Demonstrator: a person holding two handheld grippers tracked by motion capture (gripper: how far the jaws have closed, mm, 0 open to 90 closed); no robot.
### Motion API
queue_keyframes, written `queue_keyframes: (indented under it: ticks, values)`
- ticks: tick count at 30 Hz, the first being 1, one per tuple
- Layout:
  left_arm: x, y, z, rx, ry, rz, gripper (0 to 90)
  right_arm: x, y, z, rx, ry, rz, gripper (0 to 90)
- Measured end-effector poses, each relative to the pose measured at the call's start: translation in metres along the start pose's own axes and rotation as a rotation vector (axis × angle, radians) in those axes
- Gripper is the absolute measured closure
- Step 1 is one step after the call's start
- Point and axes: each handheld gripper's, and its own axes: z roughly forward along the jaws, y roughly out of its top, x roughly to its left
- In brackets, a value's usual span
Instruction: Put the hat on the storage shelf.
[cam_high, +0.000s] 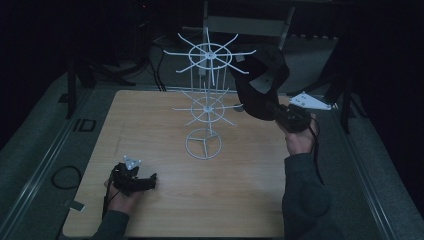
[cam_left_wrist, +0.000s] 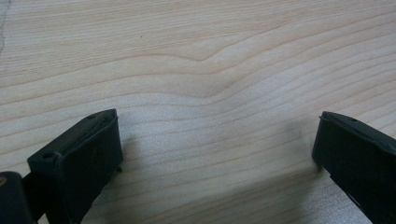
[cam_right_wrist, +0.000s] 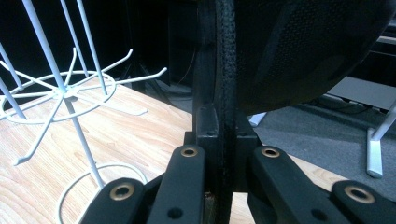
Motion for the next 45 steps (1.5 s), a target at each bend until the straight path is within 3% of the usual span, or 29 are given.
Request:
queue_keyframes:
  ticks: [45]
  values:
    - [-0.0003,0.0001,0.0001,0.000,-0.001,0.000,1.5,-0.0010,0.0072,-0.0071,-0.065,-0.029,0.009,86.7]
